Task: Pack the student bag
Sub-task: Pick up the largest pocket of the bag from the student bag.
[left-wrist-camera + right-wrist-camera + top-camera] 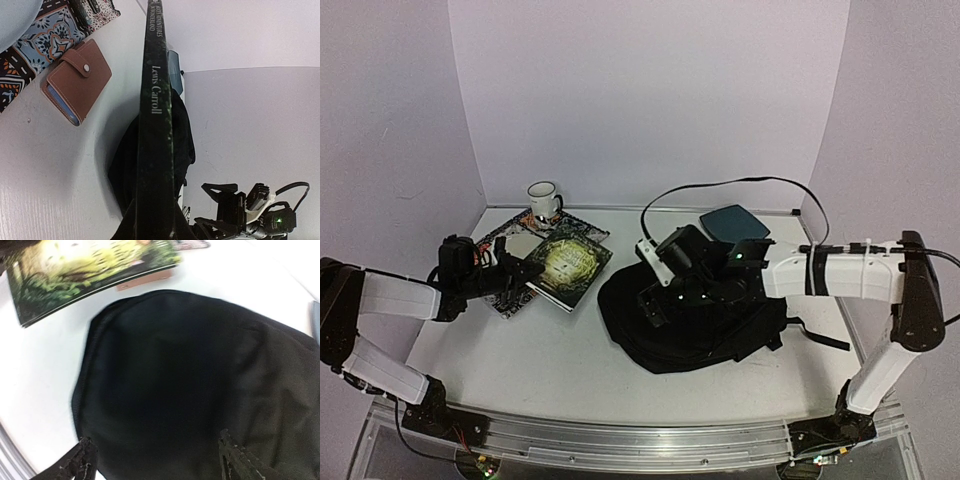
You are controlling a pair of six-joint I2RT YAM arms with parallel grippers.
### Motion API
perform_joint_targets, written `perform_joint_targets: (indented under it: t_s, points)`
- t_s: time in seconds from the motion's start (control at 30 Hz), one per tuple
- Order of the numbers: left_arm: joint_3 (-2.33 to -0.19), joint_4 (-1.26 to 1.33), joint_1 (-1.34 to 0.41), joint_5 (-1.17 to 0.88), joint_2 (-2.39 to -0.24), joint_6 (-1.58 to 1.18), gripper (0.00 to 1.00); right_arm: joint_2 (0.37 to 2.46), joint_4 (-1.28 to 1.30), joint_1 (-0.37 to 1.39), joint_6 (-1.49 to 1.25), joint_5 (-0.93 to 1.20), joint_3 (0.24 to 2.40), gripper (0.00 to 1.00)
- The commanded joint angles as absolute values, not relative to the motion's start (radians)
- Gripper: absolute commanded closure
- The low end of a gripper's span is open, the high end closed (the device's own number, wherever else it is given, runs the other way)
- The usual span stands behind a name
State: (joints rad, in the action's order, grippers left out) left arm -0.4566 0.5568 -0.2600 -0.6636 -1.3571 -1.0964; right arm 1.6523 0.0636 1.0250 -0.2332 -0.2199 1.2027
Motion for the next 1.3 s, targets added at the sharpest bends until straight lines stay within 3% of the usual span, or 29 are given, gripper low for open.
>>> perform_joint_targets:
  t_s: [0.0,0.33,0.63,1.1,1.2,1.27]
  points:
    - [-0.452,0.621,-0.245,-0.726,-1.279,-1.062,1.0,1.757,0.114,1.08,-0.263,-0.214,1.323,0.21]
    - [-0.422,0.566,-0.238,-0.729,-1.207,-1.039,1.0,1.962,0.16,1.106,-0.262,-0.234,1.481,0.3]
    - [-0.427,0.546,-0.238,-0.735,-1.195,-1.026,1.0,2.021,0.247,1.106,-0.275,-0.318,1.513,0.39]
    - [-0.436,0.508,-0.237,-0.764,-1.153,-1.021,1.0,1.883,0.349,1.106,-0.306,-0.459,1.457,0.84]
    - [-0.432,0.495,-0.237,-0.785,-1.14,-1.025,1.0,1.847,0.354,1.106,-0.308,-0.483,1.455,0.99]
    - [-0.429,0.488,-0.238,-0.801,-1.129,-1.029,1.0,1.823,0.357,1.106,-0.307,-0.508,1.455,1.0]
